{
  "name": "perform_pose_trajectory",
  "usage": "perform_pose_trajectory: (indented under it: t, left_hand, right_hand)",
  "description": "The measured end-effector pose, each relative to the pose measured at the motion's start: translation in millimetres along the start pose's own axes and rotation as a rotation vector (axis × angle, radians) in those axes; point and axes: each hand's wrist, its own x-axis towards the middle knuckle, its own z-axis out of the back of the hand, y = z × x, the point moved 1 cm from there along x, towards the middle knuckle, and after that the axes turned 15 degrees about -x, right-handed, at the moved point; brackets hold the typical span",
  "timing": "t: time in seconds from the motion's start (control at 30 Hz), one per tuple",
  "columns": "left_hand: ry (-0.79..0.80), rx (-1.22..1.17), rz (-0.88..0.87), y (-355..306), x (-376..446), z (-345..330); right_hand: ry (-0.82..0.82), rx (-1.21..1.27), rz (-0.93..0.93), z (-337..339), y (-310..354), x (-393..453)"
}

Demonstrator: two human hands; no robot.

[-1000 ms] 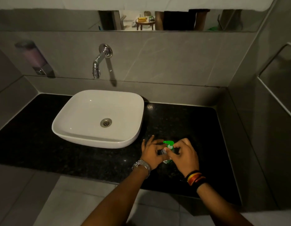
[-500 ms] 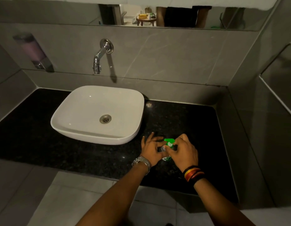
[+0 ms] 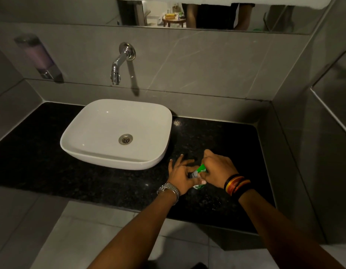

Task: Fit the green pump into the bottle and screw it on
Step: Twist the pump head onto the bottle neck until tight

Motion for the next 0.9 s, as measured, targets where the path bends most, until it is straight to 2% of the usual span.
perform_pose_trajectory:
  t: [0.13, 0.27, 0.4, 0.5, 0.77, 0.9]
  left_hand:
    - [-0.005, -0.019, -0.001, 0.0, 2.0, -0.1]
    - [-0.006, 0.014, 0.002, 1.7, 3.2, -0.3]
    - [-0.01, 0.01, 0.01, 3.0, 2.5, -2.6]
    - [-0.002, 0.049, -0.006, 2.0, 3.4, -0.6]
    - [0.007, 0.062, -0.013, 2.7, 4.1, -0.1]
    - [0.007, 0.053, -0.005, 2.6, 3.1, -0.9]
  right_hand:
    - [0.008, 0.016, 0.046, -0.1, -3.1, 5.0]
    - [0.019, 0.369, -0.198, -23.6, -7.7, -3.2]
    - [-0.162, 0.554, -0.375, -49.2, 6.1, -20.5]
    - [-0.23, 0.536, -0.345, -50.4, 14.7, -27.5]
    - [-0.069, 0.167, -0.14, -24.1, 6.4, -17.4]
    - [-0.023, 0.129, -0.128, -21.7, 4.9, -9.4]
